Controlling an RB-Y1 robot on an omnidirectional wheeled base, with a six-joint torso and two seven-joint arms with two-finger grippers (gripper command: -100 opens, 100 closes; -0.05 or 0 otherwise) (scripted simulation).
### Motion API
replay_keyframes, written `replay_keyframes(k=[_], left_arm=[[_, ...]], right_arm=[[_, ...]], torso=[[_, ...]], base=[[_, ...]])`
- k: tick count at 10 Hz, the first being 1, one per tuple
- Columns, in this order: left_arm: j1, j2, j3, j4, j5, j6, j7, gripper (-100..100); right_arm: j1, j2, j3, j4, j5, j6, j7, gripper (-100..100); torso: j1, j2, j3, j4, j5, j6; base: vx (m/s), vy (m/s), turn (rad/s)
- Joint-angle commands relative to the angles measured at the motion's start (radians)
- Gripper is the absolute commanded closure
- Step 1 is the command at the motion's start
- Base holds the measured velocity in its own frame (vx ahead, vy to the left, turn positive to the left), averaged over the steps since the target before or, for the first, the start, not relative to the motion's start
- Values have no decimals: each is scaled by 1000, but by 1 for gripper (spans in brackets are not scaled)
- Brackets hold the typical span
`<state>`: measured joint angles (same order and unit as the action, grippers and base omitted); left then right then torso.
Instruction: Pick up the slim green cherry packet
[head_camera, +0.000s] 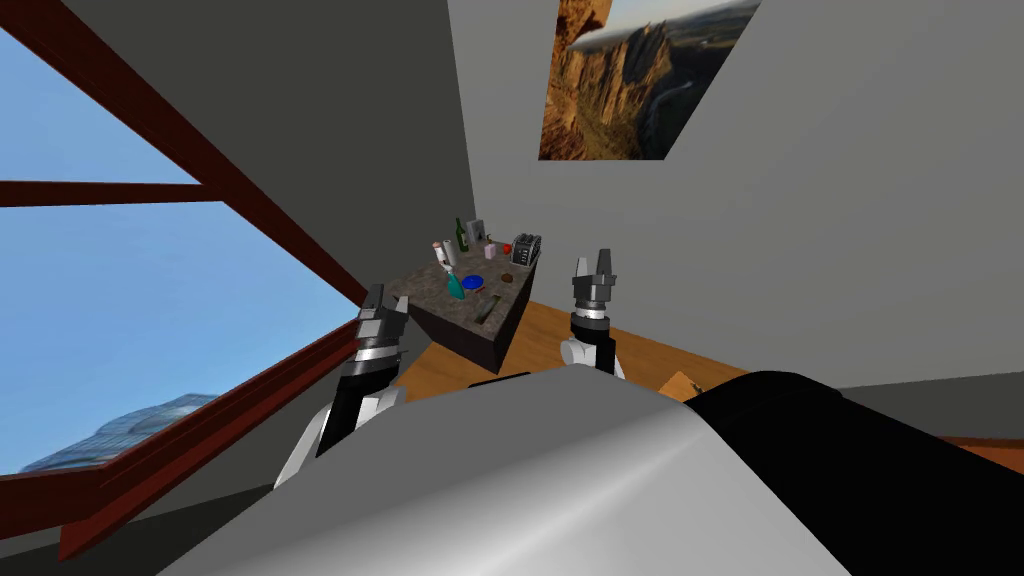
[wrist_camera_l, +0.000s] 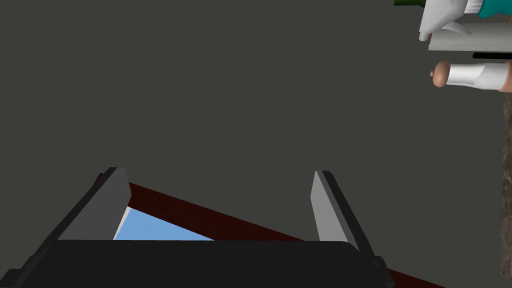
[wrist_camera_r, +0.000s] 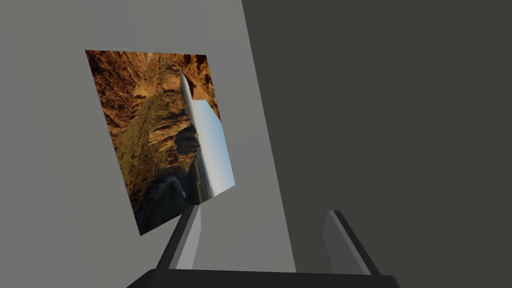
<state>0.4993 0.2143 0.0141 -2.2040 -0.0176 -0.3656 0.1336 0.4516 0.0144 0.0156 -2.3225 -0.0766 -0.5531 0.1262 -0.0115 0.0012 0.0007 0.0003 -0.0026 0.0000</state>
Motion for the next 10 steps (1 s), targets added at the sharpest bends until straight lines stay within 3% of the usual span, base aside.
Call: replay_keyframes(k=[1, 3, 4, 5, 6, 9, 10], left_arm=[[-6, 17, 5, 1, 4, 28, 25, -100], [-23, 75, 20, 9, 24, 94, 88, -100], [-23, 75, 20, 9, 24, 107, 91, -100], [-31, 106, 27, 14, 38, 146, 125, -100], [-31, 106, 27, 14, 38, 152, 125, -100], [-48, 169, 43, 27, 76, 240, 193, -100], [-48, 169, 43, 27, 76, 253, 193, -100]], right_arm=[[0, 0, 0, 0, 0, 0, 0, 0], [0, 0, 0, 0, 0, 0, 0, 0], [0, 0, 0, 0, 0, 0, 0, 0], [0, 0, 0, 0, 0, 0, 0, 0], [0, 0, 0, 0, 0, 0, 0, 0], [0, 0, 0, 0, 0, 0, 0, 0], [0, 0, 0, 0, 0, 0, 0, 0]], torso=[[0, 0, 0, 0, 0, 0], [3, -1, -1, 0, 1, 0], [1, -1, 0, 0, 0, 0], [2, -2, -1, 0, 0, 0], [2, -2, -1, 0, 1, 0], [3, -3, -2, -1, 0, 0], [2, -2, -1, 0, 1, 0]], base=[[-11, -124, 55], [-17, -150, 120], [-8, -135, 82], [3, -136, 105], [7, -122, 47], [-6, -138, 78], [-13, -115, 50]])
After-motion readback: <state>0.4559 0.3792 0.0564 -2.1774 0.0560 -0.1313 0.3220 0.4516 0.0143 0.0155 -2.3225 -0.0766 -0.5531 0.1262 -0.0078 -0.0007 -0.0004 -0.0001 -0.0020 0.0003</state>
